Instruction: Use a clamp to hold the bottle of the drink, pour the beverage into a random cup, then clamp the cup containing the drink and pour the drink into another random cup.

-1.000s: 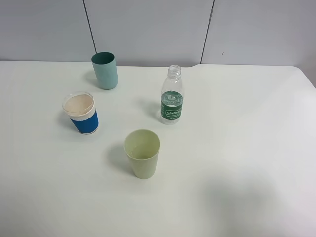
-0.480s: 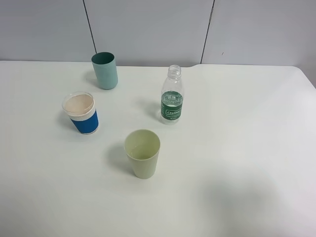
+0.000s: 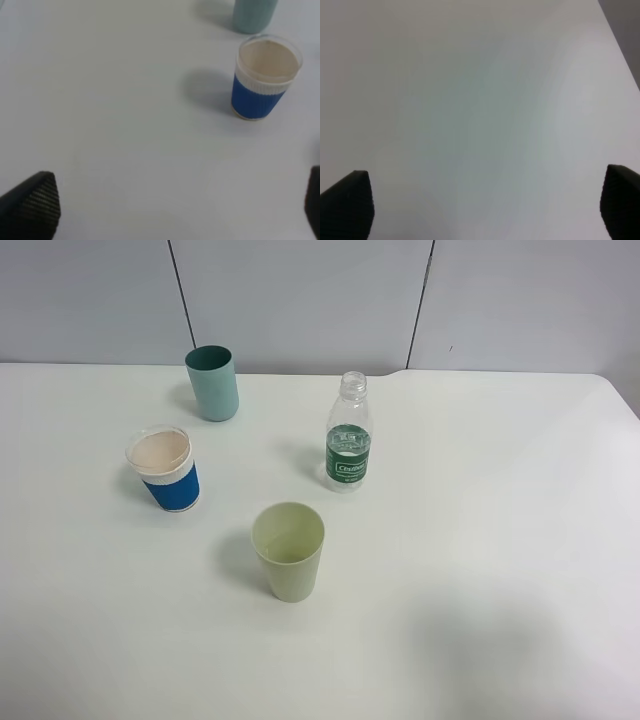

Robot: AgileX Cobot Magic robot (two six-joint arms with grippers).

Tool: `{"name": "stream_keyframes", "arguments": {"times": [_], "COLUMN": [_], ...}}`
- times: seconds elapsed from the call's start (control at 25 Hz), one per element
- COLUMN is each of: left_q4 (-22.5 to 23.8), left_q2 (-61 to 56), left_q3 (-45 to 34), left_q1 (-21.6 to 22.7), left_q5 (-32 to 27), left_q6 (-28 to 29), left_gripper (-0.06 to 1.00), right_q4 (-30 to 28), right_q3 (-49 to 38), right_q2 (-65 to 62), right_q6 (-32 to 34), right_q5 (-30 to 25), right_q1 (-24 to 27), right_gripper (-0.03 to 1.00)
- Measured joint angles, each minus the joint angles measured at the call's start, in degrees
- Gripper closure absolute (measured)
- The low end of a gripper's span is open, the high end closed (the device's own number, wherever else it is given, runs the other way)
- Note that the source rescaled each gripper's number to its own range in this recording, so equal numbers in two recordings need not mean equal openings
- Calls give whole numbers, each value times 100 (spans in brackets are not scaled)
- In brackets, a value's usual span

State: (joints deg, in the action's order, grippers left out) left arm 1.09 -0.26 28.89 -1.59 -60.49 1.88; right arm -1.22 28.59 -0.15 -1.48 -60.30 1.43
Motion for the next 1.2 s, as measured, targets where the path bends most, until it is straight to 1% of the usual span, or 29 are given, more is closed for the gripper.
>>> {"name": "stream_keyframes", "arguments": {"times": [1.2], "left_q4": [0], "left_q2": [0], "left_q3": [0], "left_q1": [0], "left_q5": [0], "left_q6": [0], "left_gripper": [-5], "right_q4": [0], "right_q3": [0], "right_q2": [0], "right_q6": [5], "right_q5": [0], "right_q1": [0], "right_gripper": [20]}}
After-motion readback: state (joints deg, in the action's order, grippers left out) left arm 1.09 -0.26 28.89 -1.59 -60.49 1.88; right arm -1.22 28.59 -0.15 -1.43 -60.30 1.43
